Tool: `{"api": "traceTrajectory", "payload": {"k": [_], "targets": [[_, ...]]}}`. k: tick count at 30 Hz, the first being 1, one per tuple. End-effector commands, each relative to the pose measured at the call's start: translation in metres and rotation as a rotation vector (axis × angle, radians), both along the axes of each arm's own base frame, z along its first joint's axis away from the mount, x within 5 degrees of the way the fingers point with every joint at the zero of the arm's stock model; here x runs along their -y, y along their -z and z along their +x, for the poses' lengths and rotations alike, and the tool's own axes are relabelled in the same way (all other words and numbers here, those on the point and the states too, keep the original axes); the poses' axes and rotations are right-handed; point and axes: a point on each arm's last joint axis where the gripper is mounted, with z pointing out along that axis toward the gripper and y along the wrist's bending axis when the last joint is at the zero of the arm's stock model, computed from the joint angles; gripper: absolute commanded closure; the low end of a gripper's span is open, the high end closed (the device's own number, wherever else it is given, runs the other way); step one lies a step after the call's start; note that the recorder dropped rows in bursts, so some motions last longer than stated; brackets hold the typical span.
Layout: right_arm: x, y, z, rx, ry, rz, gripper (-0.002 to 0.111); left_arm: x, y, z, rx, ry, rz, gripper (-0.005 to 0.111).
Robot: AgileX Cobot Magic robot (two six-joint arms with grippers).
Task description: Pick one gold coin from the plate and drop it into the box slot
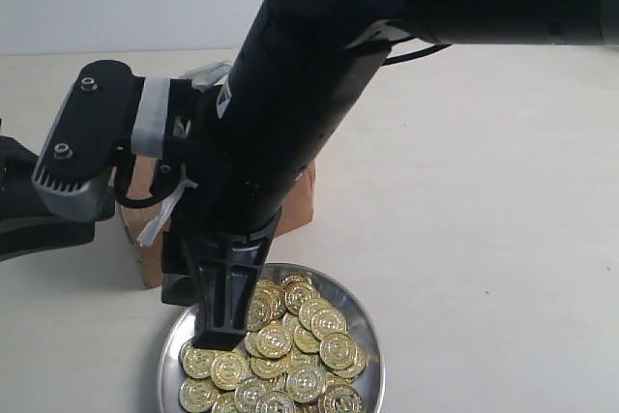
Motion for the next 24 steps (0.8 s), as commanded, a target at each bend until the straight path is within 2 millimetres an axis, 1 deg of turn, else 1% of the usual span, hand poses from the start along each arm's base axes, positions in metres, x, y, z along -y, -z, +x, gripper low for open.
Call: {"api": "traceTrajectory", "payload": {"k": [1,8,17,24], "targets": [[-0.001,-0.007,0.005,0.043,0.046,0.041,0.076,0.005,0.001,0.003,-0.023,0.065,-0.058,0.062],[-0.006,-0.011,0.011,0.081,0.091,0.115,0.076,0.011,0.003,0.01,-0.027,0.115,-0.157,0.062],[-0.007,-0.012,0.012,0.096,0.099,0.128,0.076,0.008,0.012,0.017,-0.018,0.093,-0.11,0.062],[-0.008,-0.013,0.013,0.109,0.106,0.139,0.076,0.008,0.012,0.016,-0.019,0.098,-0.108,0.062]]}}
